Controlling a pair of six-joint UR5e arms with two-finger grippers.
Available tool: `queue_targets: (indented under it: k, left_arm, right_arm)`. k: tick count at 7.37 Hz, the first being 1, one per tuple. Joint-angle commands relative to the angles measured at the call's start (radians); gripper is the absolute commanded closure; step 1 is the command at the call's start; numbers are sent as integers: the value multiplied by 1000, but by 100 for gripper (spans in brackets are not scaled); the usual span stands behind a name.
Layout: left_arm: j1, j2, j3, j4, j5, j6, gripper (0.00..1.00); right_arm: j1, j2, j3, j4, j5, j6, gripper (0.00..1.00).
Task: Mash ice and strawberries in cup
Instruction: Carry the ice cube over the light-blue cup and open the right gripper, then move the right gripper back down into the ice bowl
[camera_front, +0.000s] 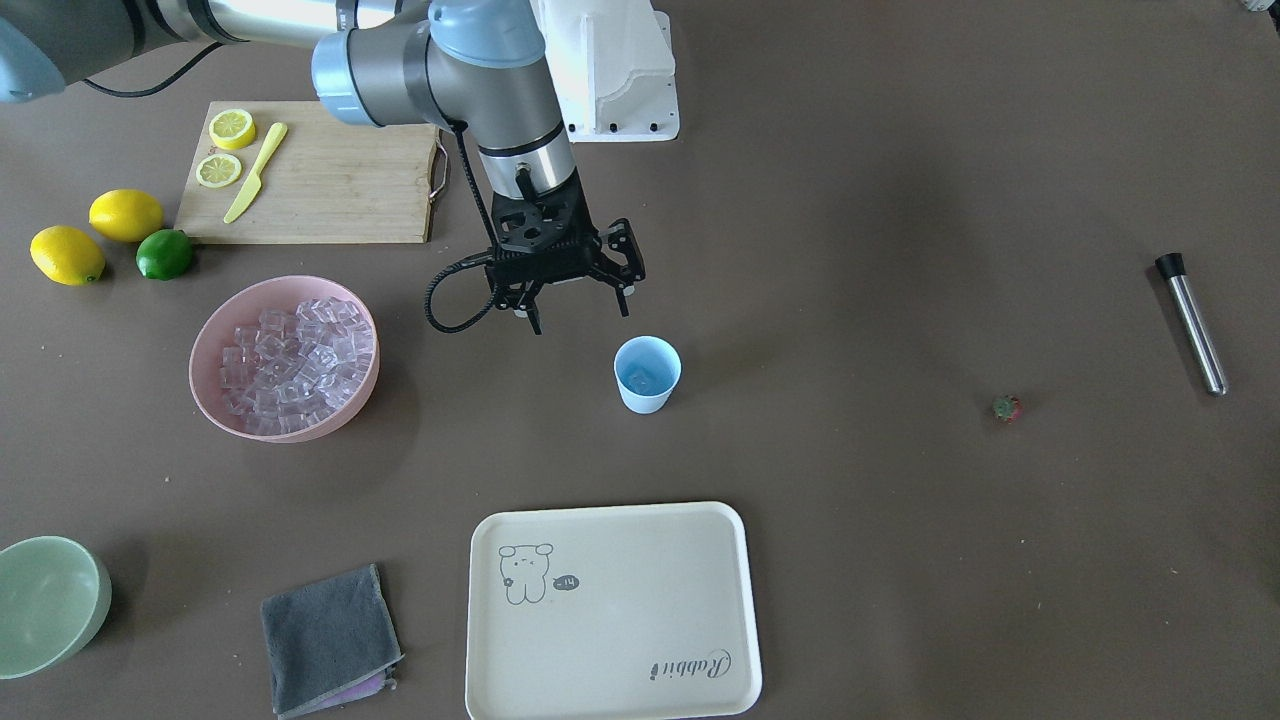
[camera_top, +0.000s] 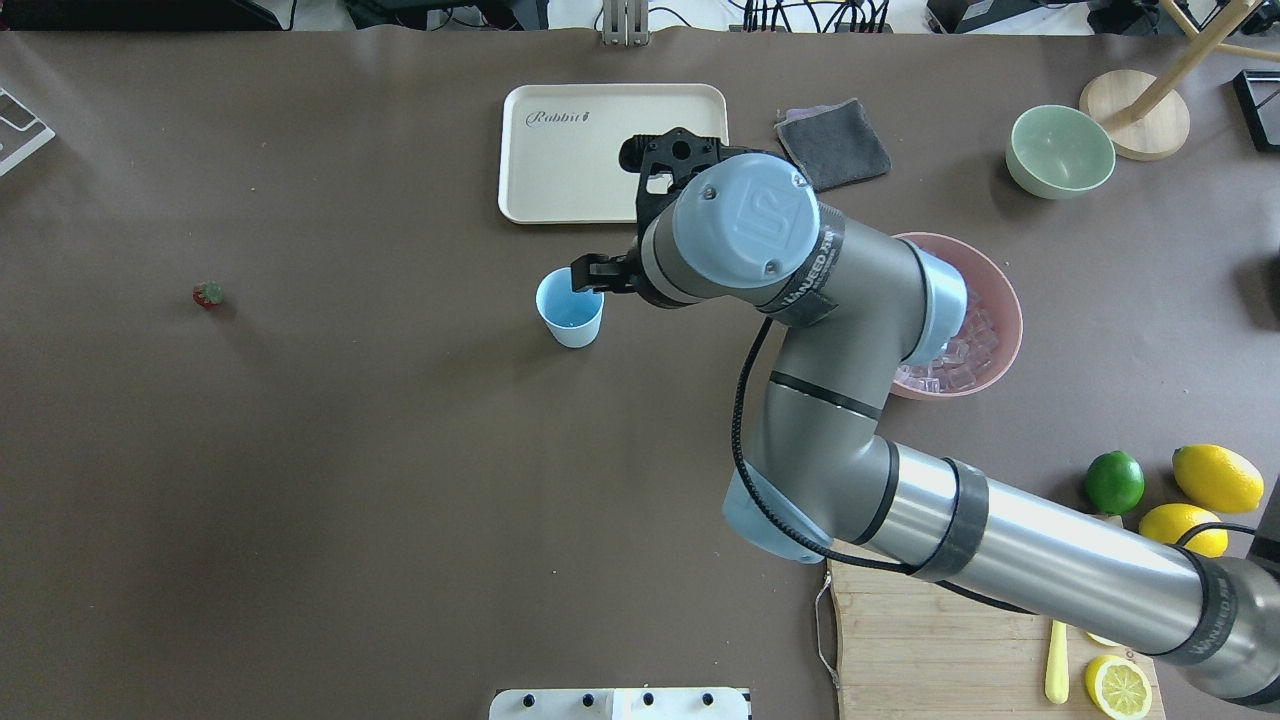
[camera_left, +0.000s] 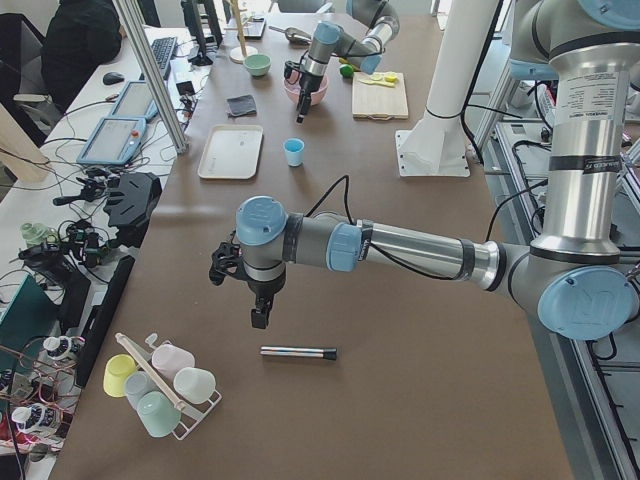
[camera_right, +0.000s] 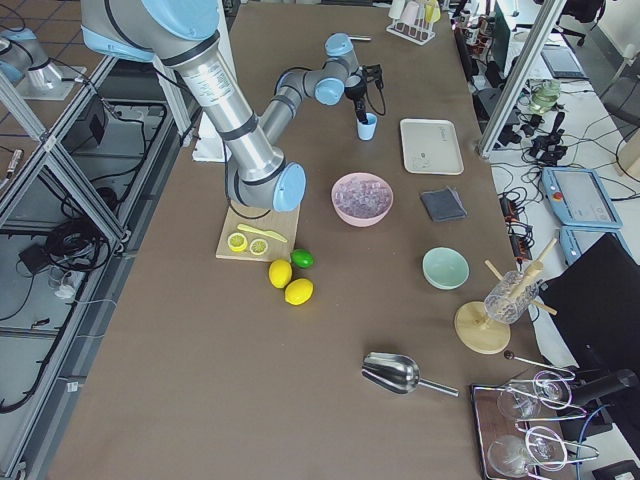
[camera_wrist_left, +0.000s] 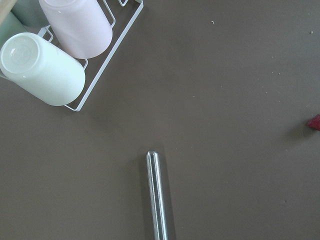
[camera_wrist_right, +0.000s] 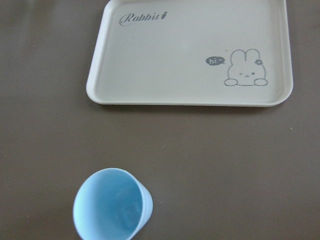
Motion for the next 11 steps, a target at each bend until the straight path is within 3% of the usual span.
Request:
queue_targets:
  k: [1, 3, 9, 11]
  left_arm:
    - [0, 0, 0, 0, 0, 0, 1]
    - [0, 2, -3, 0, 0, 0, 1]
    - [-2, 5, -14, 0, 0, 0, 1]
    - [-2, 5, -14, 0, 0, 0, 1]
  right_arm:
    - [142, -173, 117, -38, 153, -136, 1]
    - [180, -353, 212, -35, 162, -215, 2]
    - [194, -442, 180, -24, 119, -266, 10]
    - [185, -430, 118, -24, 80, -267, 12]
